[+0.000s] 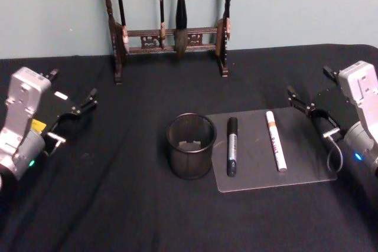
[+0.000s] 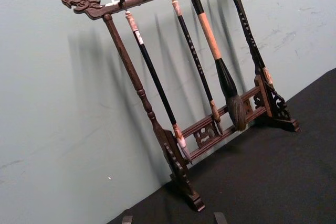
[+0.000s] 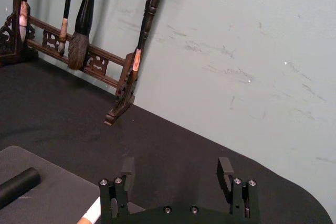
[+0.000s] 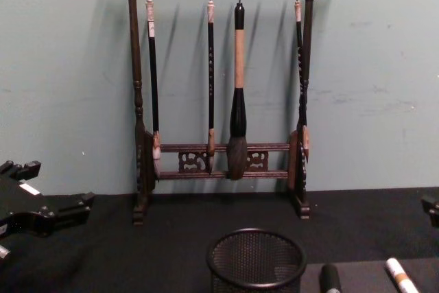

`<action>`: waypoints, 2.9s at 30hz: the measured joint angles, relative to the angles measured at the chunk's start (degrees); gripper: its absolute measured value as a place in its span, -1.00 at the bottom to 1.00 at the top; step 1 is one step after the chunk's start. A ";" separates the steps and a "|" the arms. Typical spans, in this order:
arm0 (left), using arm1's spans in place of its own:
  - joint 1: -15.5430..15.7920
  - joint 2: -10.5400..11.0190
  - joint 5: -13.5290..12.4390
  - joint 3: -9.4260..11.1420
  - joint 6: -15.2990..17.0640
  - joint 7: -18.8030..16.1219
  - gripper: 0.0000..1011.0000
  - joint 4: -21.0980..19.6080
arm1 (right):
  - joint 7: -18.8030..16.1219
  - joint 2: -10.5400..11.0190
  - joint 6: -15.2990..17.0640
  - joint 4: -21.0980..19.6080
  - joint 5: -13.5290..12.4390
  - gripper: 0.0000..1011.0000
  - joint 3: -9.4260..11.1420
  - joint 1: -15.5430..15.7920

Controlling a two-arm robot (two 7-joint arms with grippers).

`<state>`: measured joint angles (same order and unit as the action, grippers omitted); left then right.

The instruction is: Pick up the water-based marker from the table and place it into the pen holder.

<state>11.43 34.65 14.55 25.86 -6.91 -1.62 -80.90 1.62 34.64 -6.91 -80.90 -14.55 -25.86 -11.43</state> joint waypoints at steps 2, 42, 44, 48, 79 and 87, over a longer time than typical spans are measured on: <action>0.00 0.00 0.00 0.00 0.00 0.00 0.98 0.00 | 0.00 0.00 0.00 0.00 0.00 0.98 0.00 0.00; 0.00 0.00 0.00 0.00 0.00 0.00 0.98 0.00 | 0.00 0.00 0.00 0.00 0.00 0.98 0.00 0.00; 0.00 0.00 0.00 0.00 0.00 0.00 0.98 0.00 | 0.00 0.00 0.00 0.00 0.00 0.98 0.00 0.00; 0.00 0.00 0.00 0.00 0.00 0.00 0.98 0.00 | 0.00 0.00 0.00 0.00 0.00 0.98 0.00 0.00; 0.00 0.00 0.00 0.00 0.00 0.00 0.98 0.00 | -5.46 -1.01 12.00 -5.19 -5.79 0.98 3.69 1.55; 0.00 0.00 0.00 0.00 0.00 0.00 0.98 0.00 | -6.29 -2.86 23.94 -8.03 -9.31 0.98 5.15 1.54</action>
<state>11.43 34.65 14.55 25.86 -6.91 -1.62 -80.90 -4.67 31.79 17.04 -88.93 -23.85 -20.71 -9.89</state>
